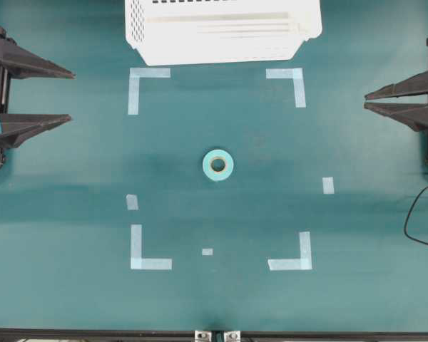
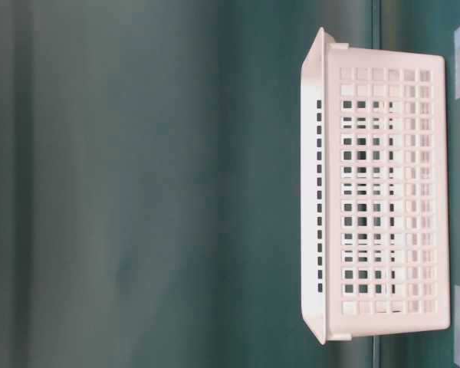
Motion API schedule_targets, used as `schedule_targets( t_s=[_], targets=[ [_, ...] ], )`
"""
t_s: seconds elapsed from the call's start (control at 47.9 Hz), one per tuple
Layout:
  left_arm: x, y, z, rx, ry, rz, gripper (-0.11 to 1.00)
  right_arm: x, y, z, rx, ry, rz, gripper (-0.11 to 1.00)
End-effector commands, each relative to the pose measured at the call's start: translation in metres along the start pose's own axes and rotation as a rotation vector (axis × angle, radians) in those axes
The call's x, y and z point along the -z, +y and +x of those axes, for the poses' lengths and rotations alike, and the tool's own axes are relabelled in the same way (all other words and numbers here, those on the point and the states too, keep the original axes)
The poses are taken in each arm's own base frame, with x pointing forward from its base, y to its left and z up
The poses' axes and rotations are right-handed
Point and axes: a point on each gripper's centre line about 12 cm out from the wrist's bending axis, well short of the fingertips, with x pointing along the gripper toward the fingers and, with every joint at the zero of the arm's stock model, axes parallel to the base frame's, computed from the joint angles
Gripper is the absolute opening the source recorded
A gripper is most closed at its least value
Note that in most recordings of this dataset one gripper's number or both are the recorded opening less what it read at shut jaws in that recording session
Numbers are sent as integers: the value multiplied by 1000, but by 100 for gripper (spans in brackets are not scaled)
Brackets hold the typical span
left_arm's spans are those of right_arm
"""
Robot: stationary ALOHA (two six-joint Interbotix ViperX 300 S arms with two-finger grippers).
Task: Put the tape in the middle into the white basket.
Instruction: 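Lift the right gripper from its rest pose and open it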
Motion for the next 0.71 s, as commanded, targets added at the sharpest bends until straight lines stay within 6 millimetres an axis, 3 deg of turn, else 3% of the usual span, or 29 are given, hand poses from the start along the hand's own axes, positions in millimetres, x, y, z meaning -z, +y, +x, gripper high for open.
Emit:
schedule_targets(
  t_s=[0.0,0.042,0.146,0.251,0.69],
  targets=[
    [-3,-3,-2,14,-13,-34,24,-3,-2,1,9,-11,-1,24],
    [-3,-4,-4,17,-18,-36,22,0,-2,0,8,-5,-4,22],
    [-3,-5,-10,22,-35,-43,2,3,-2,-2,9,-6,1,3],
    [-2,-5,-14,24,-38,-43,-8,2,-2,-5,9,-15,7,0],
    [11,-5,-24,27,27,-41,-11,7,-1,0,8,12,73,0]
  ],
)
